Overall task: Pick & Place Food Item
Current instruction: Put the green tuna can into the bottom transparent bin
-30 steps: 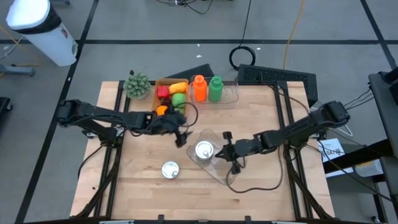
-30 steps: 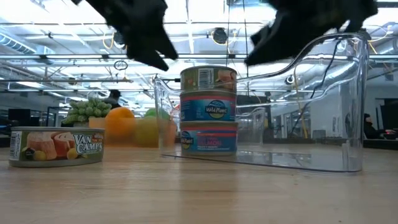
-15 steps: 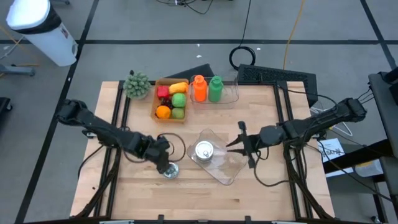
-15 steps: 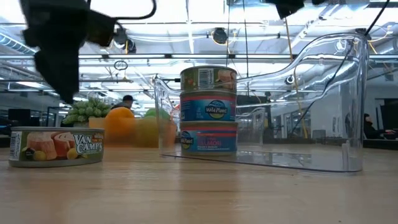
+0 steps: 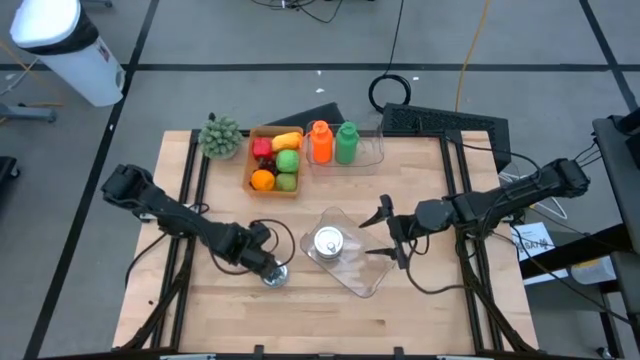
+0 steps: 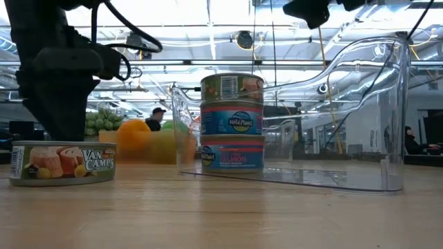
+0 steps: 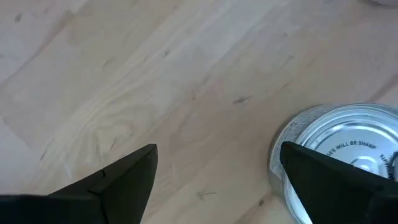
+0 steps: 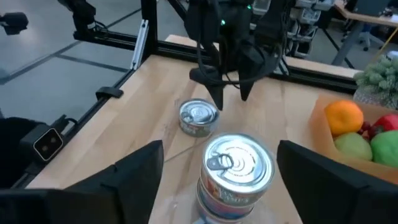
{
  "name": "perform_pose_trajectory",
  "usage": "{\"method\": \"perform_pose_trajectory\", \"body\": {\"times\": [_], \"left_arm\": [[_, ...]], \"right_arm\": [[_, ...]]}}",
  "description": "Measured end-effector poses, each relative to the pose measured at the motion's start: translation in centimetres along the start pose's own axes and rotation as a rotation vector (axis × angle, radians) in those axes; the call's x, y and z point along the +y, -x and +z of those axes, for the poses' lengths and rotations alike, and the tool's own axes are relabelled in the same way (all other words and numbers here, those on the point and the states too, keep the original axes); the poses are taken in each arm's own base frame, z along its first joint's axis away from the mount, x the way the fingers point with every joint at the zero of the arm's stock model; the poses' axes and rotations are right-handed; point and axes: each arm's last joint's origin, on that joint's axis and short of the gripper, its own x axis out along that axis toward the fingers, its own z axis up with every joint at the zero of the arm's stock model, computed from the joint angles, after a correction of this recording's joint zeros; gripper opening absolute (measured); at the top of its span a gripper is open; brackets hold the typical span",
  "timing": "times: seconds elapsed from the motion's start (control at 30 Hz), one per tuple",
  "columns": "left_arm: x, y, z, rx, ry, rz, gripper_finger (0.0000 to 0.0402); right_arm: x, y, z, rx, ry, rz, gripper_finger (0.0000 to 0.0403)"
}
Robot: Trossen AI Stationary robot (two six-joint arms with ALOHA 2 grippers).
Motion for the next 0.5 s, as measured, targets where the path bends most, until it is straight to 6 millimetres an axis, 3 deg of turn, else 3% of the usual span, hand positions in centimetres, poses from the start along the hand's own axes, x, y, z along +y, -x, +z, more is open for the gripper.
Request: {"method": "perform_pose_trajectory", "body": {"times": [0.27,0.5], "left_arm": [[-0.2,0.2,-0.1,0.032,-0.028,-0.045,0.0387],[-0.9,0.2,0.1,0.027,-0.083,-0.12,0.0375]], "right_arm": [[-0.5,0.6,-0.8,0.001,-0.052,-0.022,0.0302],[-0.6,0.6,-1.6,0.016,-0.062,-0.026,0.0293]]}}
